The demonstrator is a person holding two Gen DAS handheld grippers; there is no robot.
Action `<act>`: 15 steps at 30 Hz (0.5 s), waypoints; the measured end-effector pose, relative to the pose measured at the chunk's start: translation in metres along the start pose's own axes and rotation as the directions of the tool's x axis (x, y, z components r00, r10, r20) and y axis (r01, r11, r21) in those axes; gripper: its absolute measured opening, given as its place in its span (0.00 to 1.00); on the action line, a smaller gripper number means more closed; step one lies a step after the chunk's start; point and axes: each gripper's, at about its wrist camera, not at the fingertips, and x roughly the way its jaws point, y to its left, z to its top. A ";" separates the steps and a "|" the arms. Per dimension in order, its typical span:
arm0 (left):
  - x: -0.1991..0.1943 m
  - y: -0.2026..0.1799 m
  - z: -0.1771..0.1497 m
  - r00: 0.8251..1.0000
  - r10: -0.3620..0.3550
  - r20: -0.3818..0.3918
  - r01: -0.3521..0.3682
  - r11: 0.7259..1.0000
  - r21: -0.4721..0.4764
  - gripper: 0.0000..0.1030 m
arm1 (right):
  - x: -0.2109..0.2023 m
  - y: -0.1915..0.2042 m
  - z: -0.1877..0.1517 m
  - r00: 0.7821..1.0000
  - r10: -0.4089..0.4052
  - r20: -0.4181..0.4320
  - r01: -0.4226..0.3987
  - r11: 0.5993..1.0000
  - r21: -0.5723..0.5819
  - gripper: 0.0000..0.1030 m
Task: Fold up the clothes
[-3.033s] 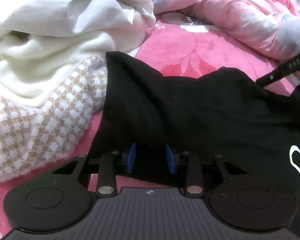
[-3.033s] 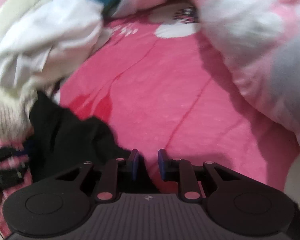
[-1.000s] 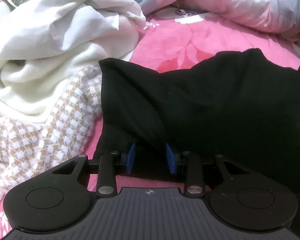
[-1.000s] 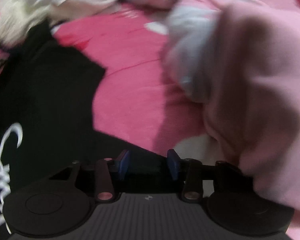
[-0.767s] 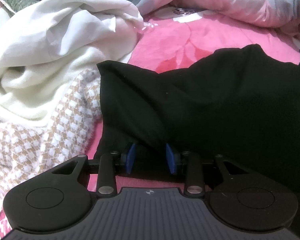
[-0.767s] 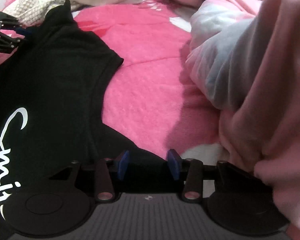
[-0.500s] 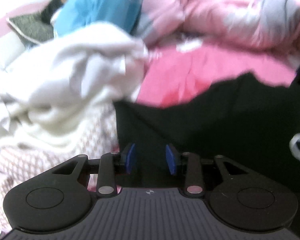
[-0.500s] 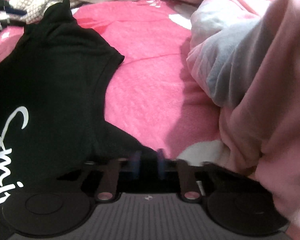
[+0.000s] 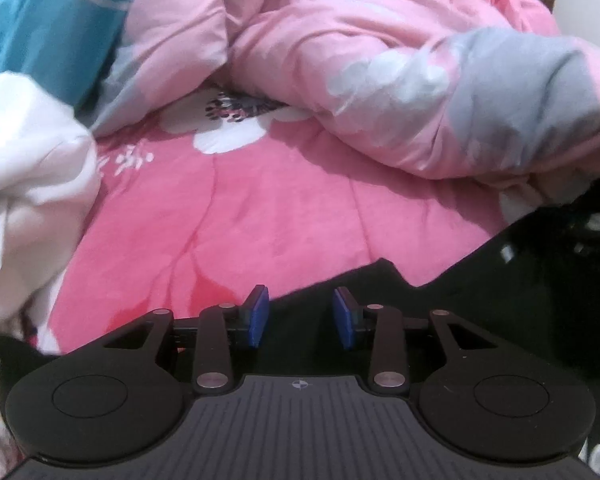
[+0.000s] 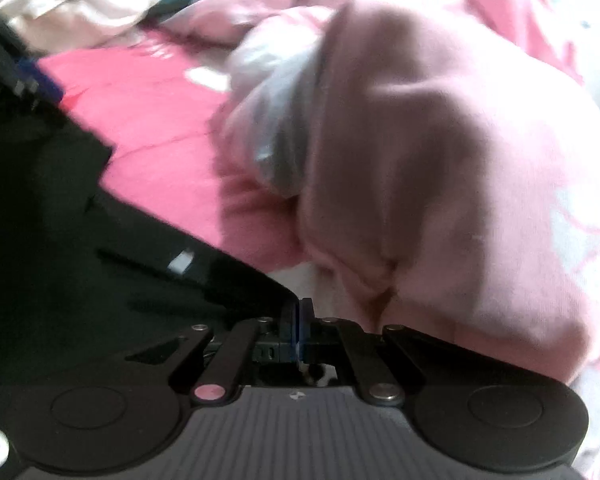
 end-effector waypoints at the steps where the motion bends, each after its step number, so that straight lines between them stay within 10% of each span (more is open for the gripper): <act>1: 0.002 -0.001 -0.001 1.000 0.001 -0.002 -0.001 1.000 0.015 0.34 | 0.001 -0.002 0.000 1.000 -0.023 0.007 0.023 1.000 0.019 0.00; 7: 0.002 0.000 -0.002 1.000 -0.024 0.001 0.024 0.999 0.042 0.36 | 0.013 -0.005 -0.004 0.999 0.025 -0.020 -0.024 0.998 0.052 0.07; 10: 0.005 0.001 -0.001 0.999 -0.052 0.001 0.052 0.997 0.060 0.39 | -0.009 -0.012 -0.001 0.997 0.064 0.046 -0.066 0.997 0.042 0.40; 15: 0.016 0.001 -0.003 0.995 -0.102 -0.015 0.104 0.989 0.105 0.40 | -0.033 -0.009 0.006 0.977 0.194 0.088 -0.191 0.981 -0.039 0.42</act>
